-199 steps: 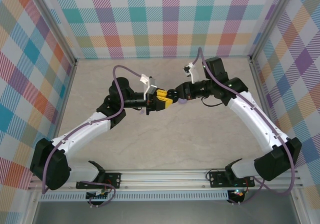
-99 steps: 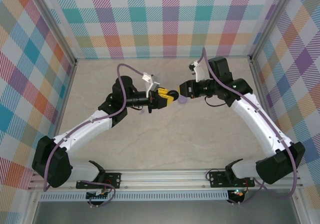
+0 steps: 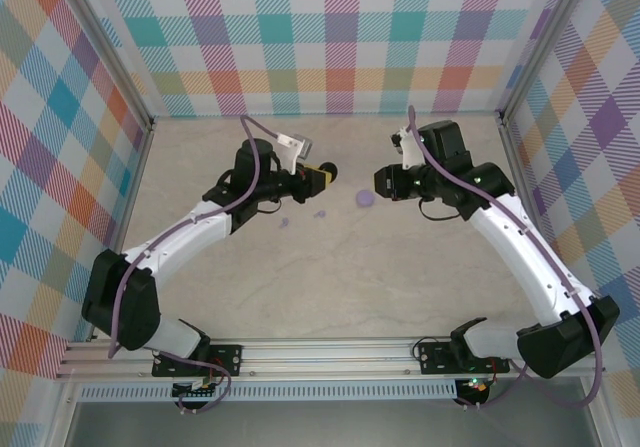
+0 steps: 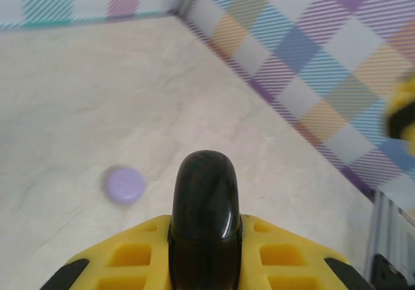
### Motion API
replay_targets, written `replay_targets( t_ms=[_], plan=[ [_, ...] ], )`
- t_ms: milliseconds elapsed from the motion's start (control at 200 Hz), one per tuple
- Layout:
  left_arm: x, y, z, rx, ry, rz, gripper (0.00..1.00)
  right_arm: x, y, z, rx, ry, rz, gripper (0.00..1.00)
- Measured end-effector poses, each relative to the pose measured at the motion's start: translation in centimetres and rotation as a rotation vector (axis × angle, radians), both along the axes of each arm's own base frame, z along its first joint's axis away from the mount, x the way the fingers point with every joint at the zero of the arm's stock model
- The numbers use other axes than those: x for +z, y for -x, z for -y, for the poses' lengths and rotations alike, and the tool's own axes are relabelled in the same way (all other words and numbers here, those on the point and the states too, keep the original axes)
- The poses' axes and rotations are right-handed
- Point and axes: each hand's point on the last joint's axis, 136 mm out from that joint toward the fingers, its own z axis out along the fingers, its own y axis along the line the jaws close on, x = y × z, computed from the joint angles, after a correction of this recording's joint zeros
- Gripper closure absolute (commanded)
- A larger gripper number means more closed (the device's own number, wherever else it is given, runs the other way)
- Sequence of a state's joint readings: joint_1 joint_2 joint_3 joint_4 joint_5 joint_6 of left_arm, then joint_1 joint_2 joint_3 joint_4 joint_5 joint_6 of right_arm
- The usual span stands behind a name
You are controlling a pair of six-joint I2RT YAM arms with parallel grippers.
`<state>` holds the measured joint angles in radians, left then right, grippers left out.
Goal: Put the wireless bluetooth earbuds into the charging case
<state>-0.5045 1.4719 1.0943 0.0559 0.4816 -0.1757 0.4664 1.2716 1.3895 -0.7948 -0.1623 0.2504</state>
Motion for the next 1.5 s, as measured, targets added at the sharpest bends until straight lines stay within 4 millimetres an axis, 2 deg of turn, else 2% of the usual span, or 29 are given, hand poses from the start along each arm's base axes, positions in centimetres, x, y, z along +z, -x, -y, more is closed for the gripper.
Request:
replay_targets(
  t_ms=[215,385,620,785,1055,1145,1195,1290,1505],
  plan=[
    [-5.3,-5.1,-2.9,0.146,-0.072,-0.22,0.95,-1.0,0.5,0.3,-0.002,0.015,-0.024,0.7],
    [-9.7,-8.4,-4.2,0.187,-0.111,-0.377,0.93,-1.3,0.9,0.5,-0.004,0.021,-0.033,0.7],
    [-14.9,-10.5,-4.3,0.187,-0.156,-0.543,0.91,-0.9,1.2,0.7,-0.004,0.016,-0.024,0.69],
    [-17.7,-10.9,-4.6,0.188,-0.179,-0.622,0.86,-1.2,1.4,0.8,-0.004,0.023,-0.035,0.69],
    [-20.4,-10.9,-4.8,0.186,-0.22,-0.698,0.78,-1.4,1.4,0.9,-0.006,0.028,-0.04,0.68],
    [-20.8,-10.8,-4.9,0.187,-0.23,-0.708,0.71,-1.4,1.4,0.9,-0.009,0.031,-0.039,0.67],
    [-20.9,-10.8,-5.1,0.193,-0.237,-0.708,0.6,-1.4,1.4,1.0,-0.01,0.032,-0.039,0.66],
    [-21.1,-11.0,-5.7,0.22,-0.265,-0.704,0.52,-1.6,1.4,1.1,-0.016,0.04,-0.042,0.64],
    [-21.6,-11.3,-6.7,0.267,-0.306,-0.697,0.49,-2.1,1.4,1.4,-0.027,0.057,-0.049,0.58]
  ],
)
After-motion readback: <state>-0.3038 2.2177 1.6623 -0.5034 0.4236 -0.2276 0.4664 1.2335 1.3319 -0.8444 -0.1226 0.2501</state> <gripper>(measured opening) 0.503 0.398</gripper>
